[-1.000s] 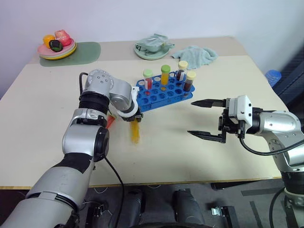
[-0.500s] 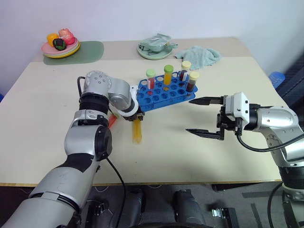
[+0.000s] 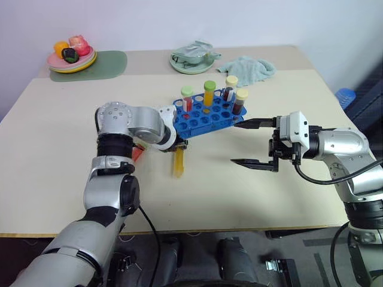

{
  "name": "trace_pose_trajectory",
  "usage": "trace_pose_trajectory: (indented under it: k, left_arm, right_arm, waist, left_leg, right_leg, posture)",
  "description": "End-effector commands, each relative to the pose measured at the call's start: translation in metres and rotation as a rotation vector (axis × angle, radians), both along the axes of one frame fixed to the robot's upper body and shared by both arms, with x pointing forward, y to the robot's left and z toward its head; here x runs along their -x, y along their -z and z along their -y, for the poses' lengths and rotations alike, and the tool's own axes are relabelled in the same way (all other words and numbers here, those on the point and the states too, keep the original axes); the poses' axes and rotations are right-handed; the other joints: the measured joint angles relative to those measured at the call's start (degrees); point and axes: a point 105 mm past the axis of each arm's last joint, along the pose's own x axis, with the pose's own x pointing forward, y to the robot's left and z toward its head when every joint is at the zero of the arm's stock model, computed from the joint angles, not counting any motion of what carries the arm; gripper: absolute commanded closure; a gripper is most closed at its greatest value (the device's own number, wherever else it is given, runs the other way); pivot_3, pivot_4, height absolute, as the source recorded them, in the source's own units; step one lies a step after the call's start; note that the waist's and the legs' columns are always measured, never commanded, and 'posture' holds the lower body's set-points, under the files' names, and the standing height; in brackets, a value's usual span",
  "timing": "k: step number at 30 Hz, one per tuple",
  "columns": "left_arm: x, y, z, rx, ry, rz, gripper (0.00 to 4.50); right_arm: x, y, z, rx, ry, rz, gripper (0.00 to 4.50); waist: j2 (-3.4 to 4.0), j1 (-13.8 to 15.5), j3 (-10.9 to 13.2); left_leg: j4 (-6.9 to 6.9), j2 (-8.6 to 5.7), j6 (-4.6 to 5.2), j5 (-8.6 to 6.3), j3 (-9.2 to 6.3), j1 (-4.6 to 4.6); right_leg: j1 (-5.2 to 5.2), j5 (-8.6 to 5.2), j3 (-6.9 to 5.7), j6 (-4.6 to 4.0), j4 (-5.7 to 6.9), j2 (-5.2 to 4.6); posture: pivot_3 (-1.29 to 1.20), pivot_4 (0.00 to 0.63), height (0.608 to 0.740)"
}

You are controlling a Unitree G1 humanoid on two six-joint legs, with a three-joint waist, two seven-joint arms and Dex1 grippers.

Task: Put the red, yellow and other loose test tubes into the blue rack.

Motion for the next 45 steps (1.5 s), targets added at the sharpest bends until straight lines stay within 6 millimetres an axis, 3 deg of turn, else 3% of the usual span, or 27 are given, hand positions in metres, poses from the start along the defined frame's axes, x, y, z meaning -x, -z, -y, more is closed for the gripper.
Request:
trace_pose_trajectory:
  k: [1,6,13,17,20,23,27,31,45]
  left_arm:
    - [0.012,-0.039,-0.001,0.148,0.107,0.146,3.53]
    - [0.015,-0.041,-0.019,0.163,0.054,0.175,3.53]
    - [0.02,-0.056,-0.003,0.112,0.099,0.296,3.53]
    - [0.016,-0.098,0.012,0.168,0.088,0.542,3.53]
    - [0.014,-0.145,0.034,0.254,0.157,0.925,3.53]
    - [0.01,-0.158,0.048,0.281,0.217,1.125,3.53]
    - [-0.006,-0.142,0.061,0.105,0.275,1.327,3.53]
    - [-0.018,-0.108,0.081,0.024,0.331,1.386,3.53]
    - [-0.049,-0.076,0.11,-0.014,0.31,1.396,3.53]
  right_arm:
    - [0.001,-0.011,0.002,-0.007,0.003,0.051,0.0]
    - [0.0,-0.013,0.006,-0.021,0.023,0.047,0.0]
    - [-0.004,-0.016,0.005,-0.027,0.026,0.055,0.0]
    - [-0.006,-0.021,0.005,-0.036,0.037,0.071,0.0]
    - [-0.008,-0.025,0.006,-0.057,0.068,0.084,0.0]
    - [-0.016,-0.032,0.013,-0.116,0.16,0.091,0.0]
    - [-0.032,-0.044,0.04,-0.218,0.423,0.116,0.0]
    - [-0.022,-0.04,0.073,-0.219,0.613,0.071,0.0]
    - [-0.003,-0.043,0.081,-0.191,0.693,0.059,0.0]
  waist:
    - [0.03,-0.2,0.0]
    - [0.05,-0.4,0.0]
    - [0.02,0.0,0.0]
    - [0.02,-0.1,0.0]
    - [0.02,0.0,0.0]
    - [0.04,0.1,0.0]
    - [0.04,0.0,0.0]
    - [0.05,0.4,0.0]
    - [0.05,0.1,0.0]
  left_leg:
    - [-0.02,0.0,0.0,0.0,0.0,0.02]
    - [-0.06,0.02,0.0,0.0,-0.01,0.07]
    - [0.08,-0.04,0.02,-0.01,-0.06,-0.03]
    - [0.0,-0.01,0.0,0.0,-0.04,-0.02]
    - [-0.02,-0.01,0.0,0.0,0.02,-0.03]
    - [-0.05,-0.01,0.0,0.0,0.09,0.0]
    - [-0.07,0.0,0.04,-0.01,0.07,0.0]
    - [-0.17,0.01,0.14,-0.07,0.05,-0.06]
    - [0.05,-0.02,0.3,-0.15,0.1,-0.39]
  right_leg:
    - [0.01,0.0,0.0,0.0,0.0,0.0]
    - [0.01,0.0,0.0,0.0,0.0,0.01]
    - [0.06,0.0,-0.01,-0.01,-0.05,-0.01]
    - [0.02,0.0,-0.01,-0.01,-0.05,0.02]
    - [0.03,0.0,-0.01,-0.02,-0.11,0.01]
    - [0.12,0.0,-0.02,-0.04,-0.22,0.01]
    - [0.17,0.02,-0.02,-0.06,-0.39,0.01]
    - [0.18,0.03,-0.04,-0.05,-0.6,0.01]
    - [0.04,0.15,-0.07,0.16,-0.76,-0.01]
  posture:
    - [0.0,0.15,0.74]
    - [0.0,0.15,0.74]
    - [0.0,0.15,0.74]
    - [0.0,0.15,0.74]
    - [0.0,0.15,0.74]
    - [0.0,0.15,0.74]
    - [0.0,0.15,0.74]
    - [0.0,0.15,0.74]
    - [0.0,0.15,0.74]
